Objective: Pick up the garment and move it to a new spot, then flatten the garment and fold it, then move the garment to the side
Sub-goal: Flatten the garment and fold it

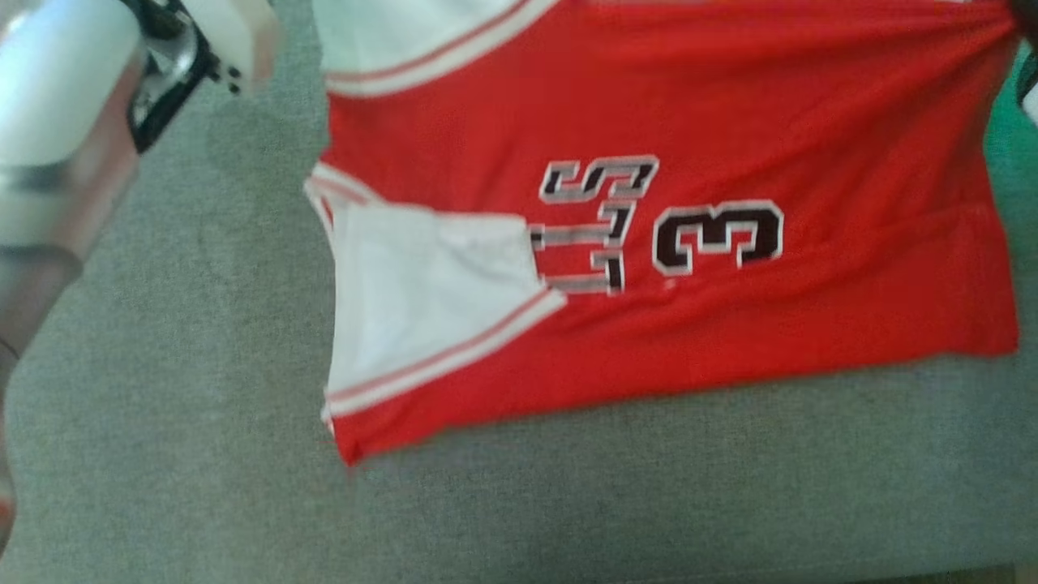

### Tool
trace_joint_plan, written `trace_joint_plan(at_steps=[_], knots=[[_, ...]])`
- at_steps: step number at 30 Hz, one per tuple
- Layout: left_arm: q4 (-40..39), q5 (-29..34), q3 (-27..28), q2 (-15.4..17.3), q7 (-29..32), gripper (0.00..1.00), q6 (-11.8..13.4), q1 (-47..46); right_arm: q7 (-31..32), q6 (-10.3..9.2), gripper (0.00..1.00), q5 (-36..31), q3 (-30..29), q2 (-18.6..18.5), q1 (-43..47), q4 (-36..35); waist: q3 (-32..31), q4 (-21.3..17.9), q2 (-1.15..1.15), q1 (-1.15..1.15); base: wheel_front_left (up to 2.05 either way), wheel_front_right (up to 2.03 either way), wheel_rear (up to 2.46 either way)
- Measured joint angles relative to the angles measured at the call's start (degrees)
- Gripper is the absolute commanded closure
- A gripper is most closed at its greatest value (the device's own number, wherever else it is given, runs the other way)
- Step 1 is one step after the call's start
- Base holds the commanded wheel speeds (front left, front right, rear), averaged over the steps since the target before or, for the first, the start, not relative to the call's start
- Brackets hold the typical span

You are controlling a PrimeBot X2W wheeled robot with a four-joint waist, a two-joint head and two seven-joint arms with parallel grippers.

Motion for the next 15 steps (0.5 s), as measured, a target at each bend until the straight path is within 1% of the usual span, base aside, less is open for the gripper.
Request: trace_joint_plan(at_steps=[3, 4, 6, 9, 12, 15], knots=[[1.54, -0.16, 1.54, -0.34, -4.09, 1.00, 0.02, -1.29, -3.05, 0.00, 1.00, -0.33, -0.36, 0.01, -0.31, 0.73, -0.11, 0.00, 0.00, 0.00, 0.00, 0.00, 0.00], [1.54, -0.16, 1.54, -0.34, -4.09, 1.00, 0.02, -1.29, -3.05, 0.00, 1.00, -0.33, -0.36, 0.01, -0.31, 0.73, -0.11, 0.00, 0.00, 0.00, 0.00, 0.00, 0.00], [2.14, -2.74, 2.81, -1.03, -4.63, 1.00, 0.01, -1.17, -4.08, 0.00, 1.00, -0.33, -0.15, 0.13, -0.23, 0.97, -0.61, 0.12, 0.00, 0.01, 0.00, 0.00, 0.00], [1.04, -5.81, 2.85, -1.31, -4.13, 1.00, -0.01, 0.64, -6.13, 0.00, 1.00, -0.25, 0.10, 0.08, 0.44, 0.75, -1.84, 0.41, 0.00, -0.01, 0.00, 0.00, 0.00], [-1.92, -7.69, 1.82, -0.44, -4.02, 1.00, -0.01, 4.43, -8.92, 0.00, 1.00, 0.04, 0.04, -0.14, 2.69, 0.60, -3.19, 0.94, 0.00, 0.00, 0.00, 0.00, 0.00], [-6.22, -9.75, 0.36, 1.85, -3.97, 1.00, -0.01, 9.50, -11.85, 0.00, 1.00, -0.86, 0.18, -0.14, 6.25, 0.68, -4.91, 1.35, 0.00, -0.01, 0.00, 0.00, 0.00]])
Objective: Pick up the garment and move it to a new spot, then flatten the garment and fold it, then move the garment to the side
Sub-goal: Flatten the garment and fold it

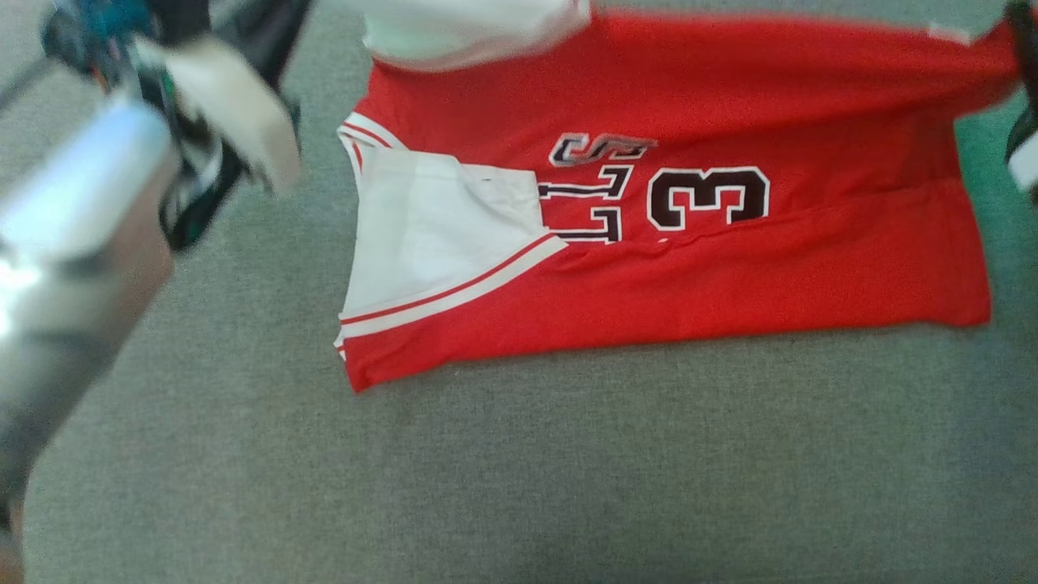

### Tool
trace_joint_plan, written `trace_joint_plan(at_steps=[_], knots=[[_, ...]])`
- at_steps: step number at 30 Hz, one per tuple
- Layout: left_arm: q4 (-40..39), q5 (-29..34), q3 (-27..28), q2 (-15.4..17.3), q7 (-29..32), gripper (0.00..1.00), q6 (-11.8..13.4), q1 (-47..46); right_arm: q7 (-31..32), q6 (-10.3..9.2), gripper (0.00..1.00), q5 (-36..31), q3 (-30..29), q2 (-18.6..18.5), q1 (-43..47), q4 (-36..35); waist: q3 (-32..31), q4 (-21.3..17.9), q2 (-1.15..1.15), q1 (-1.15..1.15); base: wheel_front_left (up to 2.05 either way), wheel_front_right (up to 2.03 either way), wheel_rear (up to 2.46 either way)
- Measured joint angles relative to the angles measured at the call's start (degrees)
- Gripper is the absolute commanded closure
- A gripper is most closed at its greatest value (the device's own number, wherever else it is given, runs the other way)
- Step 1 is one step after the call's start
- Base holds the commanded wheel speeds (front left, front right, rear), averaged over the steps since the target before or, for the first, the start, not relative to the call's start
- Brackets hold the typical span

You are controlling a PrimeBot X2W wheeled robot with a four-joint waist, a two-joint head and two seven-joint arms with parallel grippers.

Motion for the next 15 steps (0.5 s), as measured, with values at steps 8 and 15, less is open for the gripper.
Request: trace_joint_plan(at_steps=[8, 15], knots=[[-10.84, -1.30, -1.99, 6.62, -0.35, 1.00, 2.13, 9.57, -6.73, 0.00, 1.00, -3.31, -1.45, 0.87, 6.58, 1.29, -3.67, 0.92, 0.00, 0.00, 0.00, 0.00, 0.00], [-19.57, -3.53, -3.28, 9.46, -0.73, 1.00, 6.22, 17.81, -10.60, 0.00, 1.00, -6.59, -4.10, 3.67, 11.70, 2.37, -4.57, 0.64, 0.00, 0.00, 0.00, 0.00, 0.00]])
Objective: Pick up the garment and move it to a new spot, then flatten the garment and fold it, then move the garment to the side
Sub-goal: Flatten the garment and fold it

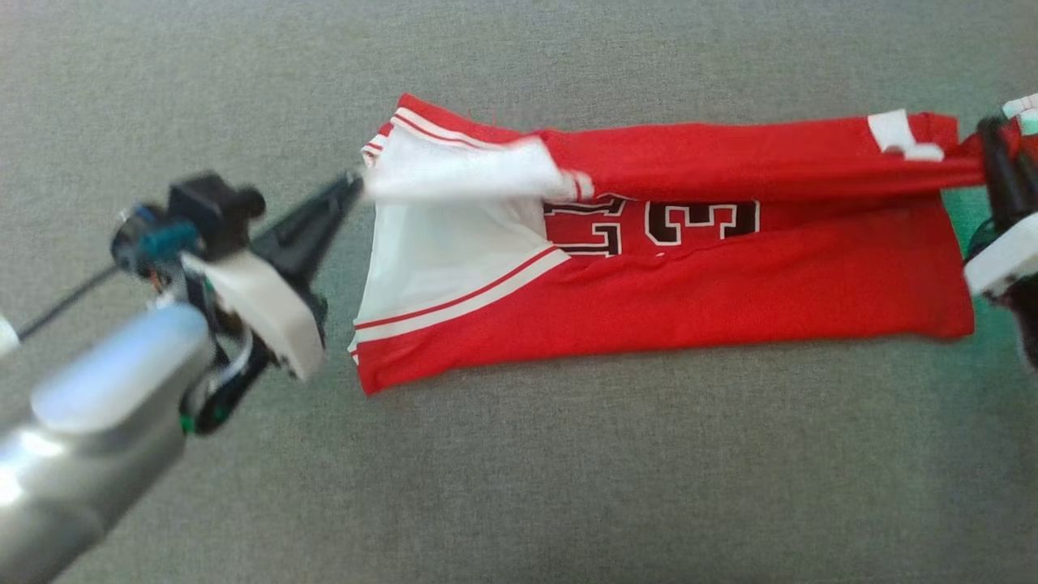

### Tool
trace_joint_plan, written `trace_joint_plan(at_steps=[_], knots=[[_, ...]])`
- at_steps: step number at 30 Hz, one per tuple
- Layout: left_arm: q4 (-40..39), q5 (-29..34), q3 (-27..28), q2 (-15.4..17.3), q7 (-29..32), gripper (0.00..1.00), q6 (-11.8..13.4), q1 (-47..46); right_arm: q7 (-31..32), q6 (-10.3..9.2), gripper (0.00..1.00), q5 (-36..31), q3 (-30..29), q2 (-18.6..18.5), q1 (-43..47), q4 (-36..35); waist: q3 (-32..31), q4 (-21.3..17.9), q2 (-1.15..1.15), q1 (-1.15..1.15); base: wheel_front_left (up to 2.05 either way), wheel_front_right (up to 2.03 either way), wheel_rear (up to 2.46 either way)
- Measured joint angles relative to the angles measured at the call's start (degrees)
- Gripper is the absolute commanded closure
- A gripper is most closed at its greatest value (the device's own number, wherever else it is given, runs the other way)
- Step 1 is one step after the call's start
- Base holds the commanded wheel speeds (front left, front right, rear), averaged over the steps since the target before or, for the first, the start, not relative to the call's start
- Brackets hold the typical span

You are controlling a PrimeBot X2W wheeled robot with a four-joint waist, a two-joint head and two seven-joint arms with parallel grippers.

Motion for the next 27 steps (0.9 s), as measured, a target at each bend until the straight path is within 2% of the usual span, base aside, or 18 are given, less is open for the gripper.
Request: trace_joint_plan(at_steps=[4, 5, 6, 7, 8, 9, 10, 11, 12, 18, 20, 23, 26, 27], knots=[[-2.85, -0.16, -0.63, 1.08, -0.76, 1.00, 3.02, 2.92, -1.15, 0.00, 0.81, -1.90, -1.88, 2.65, 1.62, 0.67, 0.67, -0.28, 0.00, 0.01, 0.00, 0.00, 0.00], [-3.12, -0.16, -0.65, 1.21, -0.94, 1.00, 3.55, 3.20, -1.30, 0.00, 0.75, -2.19, -2.18, 3.03, 1.76, 0.69, 0.77, -0.39, 0.00, 0.01, 0.00, 0.00, 0.00], [-3.34, -0.07, -0.69, 1.27, -1.02, 1.00, 3.99, 3.50, -1.42, 0.00, 0.63, -2.46, -2.38, 3.31, 1.96, 0.70, 0.85, -0.48, 0.00, 0.01, 0.00, 0.00, 0.00], [-3.53, 0.04, -0.76, 1.26, -1.29, 1.00, 4.42, 3.81, -1.41, 0.00, 0.34, -2.74, -2.56, 3.55, 2.21, 0.73, 0.85, -0.54, 0.00, 0.02, 0.00, 0.00, 0.00], [-3.71, 0.05, -0.78, 1.21, -1.69, 1.00, 4.44, 4.23, -1.44, 0.00, 0.00, -2.83, -2.93, 3.90, 2.42, 0.91, 0.77, -0.58, 0.00, 0.02, 0.00, 0.00, 0.00], [-3.85, 0.05, -0.91, 1.04, -1.87, 1.00, 4.47, 4.72, -1.67, 0.00, 0.00, -2.99, -3.28, 4.20, 2.74, 1.04, 0.59, -0.58, 0.00, 0.02, 0.00, 0.00, 0.00], [-3.85, 0.05, -1.11, 0.88, -2.04, 0.83, 4.54, 5.31, -1.74, 0.00, 0.00, -3.08, -3.43, 4.38, 3.22, 1.01, 0.36, -0.56, 0.00, 0.01, 0.00, 0.00, 0.00], [-3.78, 0.04, -1.21, 0.69, -2.46, 0.51, 4.91, 6.03, -2.07, 0.00, 0.00, -3.07, -3.82, 4.60, 3.79, 1.05, 0.07, -0.57, 0.00, 0.01, 0.00, 0.00, 0.00], [-3.60, 0.04, -1.23, 0.44, -3.00, 0.00, 5.02, 6.84, -2.52, 0.00, 0.00, -3.07, -4.39, 4.83, 4.46, 1.09, -0.27, -0.61, 0.00, 0.01, 0.00, 0.00, 0.00], [-1.88, 0.88, 0.14, -2.76, -7.02, 0.00, 9.37, 11.57, -6.38, 0.00, 0.00, -2.99, -9.37, 5.79, 11.03, 1.16, -3.43, -0.48, 0.00, 0.01, 0.00, 0.00, 0.00], [-1.83, 1.97, 2.72, -3.82, -7.59, 0.00, 12.35, 14.46, -7.28, 0.00, 0.00, -2.92, -11.15, 6.95, 14.51, 0.57, -5.00, -0.47, 0.00, 0.01, 0.00, 0.00, 0.00], [-4.86, 7.03, 11.95, -6.02, -7.60, 0.00, 17.52, 21.10, -7.77, 0.00, 0.00, -2.29, -13.02, 8.91, 19.64, -1.00, -7.54, -0.46, 0.00, 0.00, 0.00, 0.00, 0.00], [-9.80, 14.34, 21.48, -9.92, -7.76, 0.00, 22.30, 29.66, -7.76, 0.00, 0.00, -1.90, -14.81, 10.27, 23.53, -1.98, -10.08, -0.20, 0.00, 0.00, 0.00, 0.00, 0.00], [-9.80, 14.34, 21.48, -9.92, -7.76, 0.00, 22.30, 29.66, -7.76, 0.00, 0.00, -1.90, -14.81, 10.27, 23.53, -1.98, -10.08, -0.20, 0.00, 0.00, 0.00, 0.00, 0.00]])
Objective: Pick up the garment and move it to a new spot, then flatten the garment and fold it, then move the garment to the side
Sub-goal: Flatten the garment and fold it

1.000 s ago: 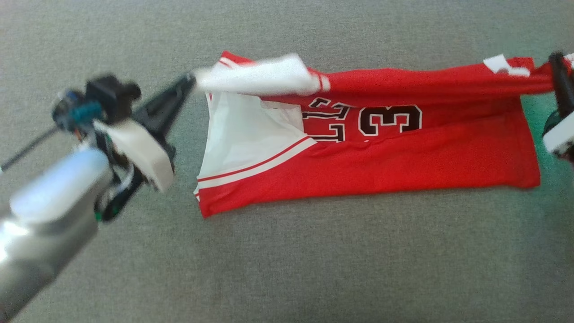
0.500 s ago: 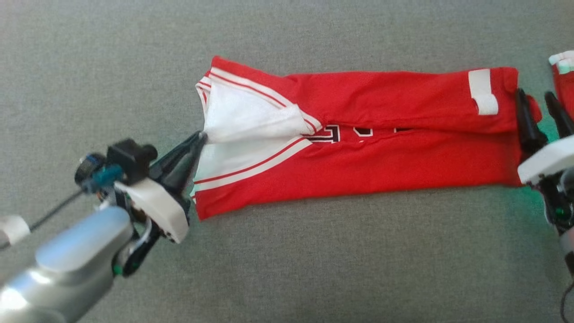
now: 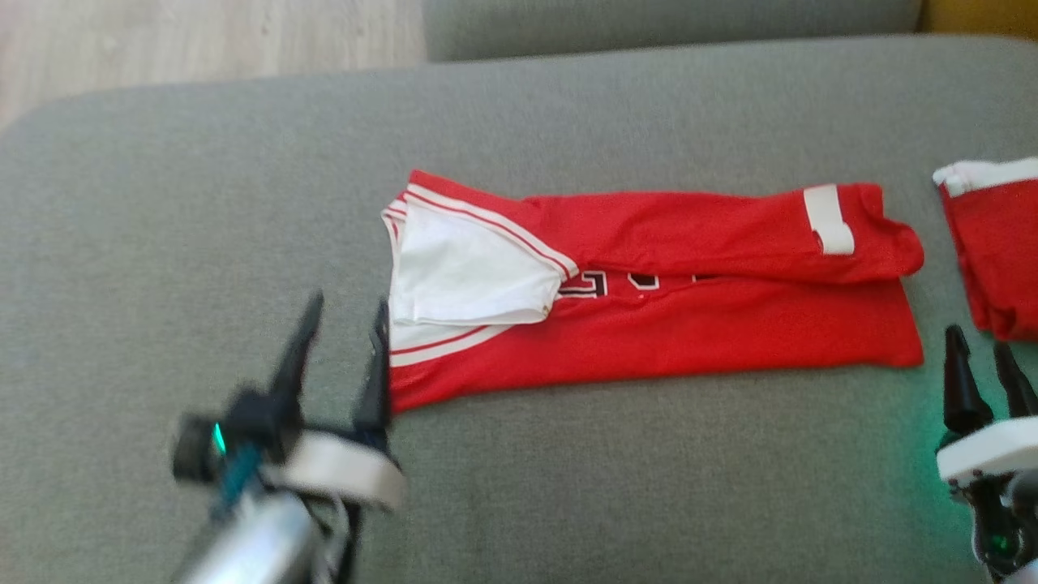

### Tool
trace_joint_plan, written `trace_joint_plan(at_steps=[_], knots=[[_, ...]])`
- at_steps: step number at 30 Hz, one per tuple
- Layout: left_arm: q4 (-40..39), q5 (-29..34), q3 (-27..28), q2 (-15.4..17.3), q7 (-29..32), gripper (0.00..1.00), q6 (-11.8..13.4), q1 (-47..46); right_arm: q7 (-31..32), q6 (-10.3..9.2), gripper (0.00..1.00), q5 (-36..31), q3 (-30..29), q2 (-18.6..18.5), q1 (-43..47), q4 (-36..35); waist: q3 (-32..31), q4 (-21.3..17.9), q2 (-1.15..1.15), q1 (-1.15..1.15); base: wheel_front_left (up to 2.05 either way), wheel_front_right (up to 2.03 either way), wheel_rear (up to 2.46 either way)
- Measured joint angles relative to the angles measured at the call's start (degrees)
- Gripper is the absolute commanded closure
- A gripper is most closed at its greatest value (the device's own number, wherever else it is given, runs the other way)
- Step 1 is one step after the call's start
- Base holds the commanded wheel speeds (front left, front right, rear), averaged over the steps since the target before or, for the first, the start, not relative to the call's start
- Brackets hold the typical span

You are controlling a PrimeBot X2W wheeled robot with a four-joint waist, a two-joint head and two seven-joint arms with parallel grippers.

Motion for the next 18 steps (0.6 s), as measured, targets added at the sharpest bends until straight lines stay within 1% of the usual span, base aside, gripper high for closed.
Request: trace_joint_plan(at_steps=[1, 3, 6, 9, 13, 16, 18], knots=[[-1.77, 2.37, 2.89, -1.77, -0.01, 0.00, 1.05, 3.35, 0.05, 0.00, 0.00, 0.00, -0.77, 0.32, 0.90, -0.22, -0.77, 0.21, 0.00, 0.00, 0.00, 0.00, 0.00], [-4.57, 6.94, 6.91, -5.37, -0.01, 0.00, 2.27, 9.83, 0.27, 0.00, 0.00, -0.31, -1.91, 0.65, 1.99, -0.74, -2.01, 1.04, 0.00, 0.00, 0.00, 0.00, 0.00], [-7.30, 14.35, 10.00, -9.82, -0.01, 0.00, 2.78, 17.31, 1.40, 0.00, 0.00, -0.65, -4.12, 1.26, 2.24, -0.90, -3.18, 3.09, 0.00, 0.00, 0.00, 0.00, 0.00], [-9.27, 20.58, 12.03, -13.10, -0.01, 0.00, 2.56, 21.62, 2.54, 0.00, 0.00, -2.77, -6.46, 1.58, 1.42, 1.16, -4.23, 5.42, 0.00, 0.00, 0.00, 0.00, 0.00], [-10.42, 27.06, 13.16, -15.97, -0.07, 0.00, 0.94, 24.36, 4.26, 0.00, 0.00, -7.33, -10.34, 1.64, -1.69, 8.03, -5.32, 8.79, 0.00, 0.00, 0.00, 0.00, 0.00], [-10.55, 30.63, 14.02, -16.64, -0.08, 0.00, -0.46, 25.35, 5.21, 0.00, 0.00, -11.89, -11.95, 1.58, -4.94, 13.03, -5.71, 11.11, 0.00, 0.00, 0.00, 0.00, 0.00], [-10.56, 31.95, 14.82, -16.99, -0.08, 0.00, -1.32, 25.63, 5.47, 0.00, 0.00, -13.38, -13.01, 1.67, -7.06, 15.45, -5.65, 12.41, 0.00, 0.00, 0.00, 0.00, 0.00]])
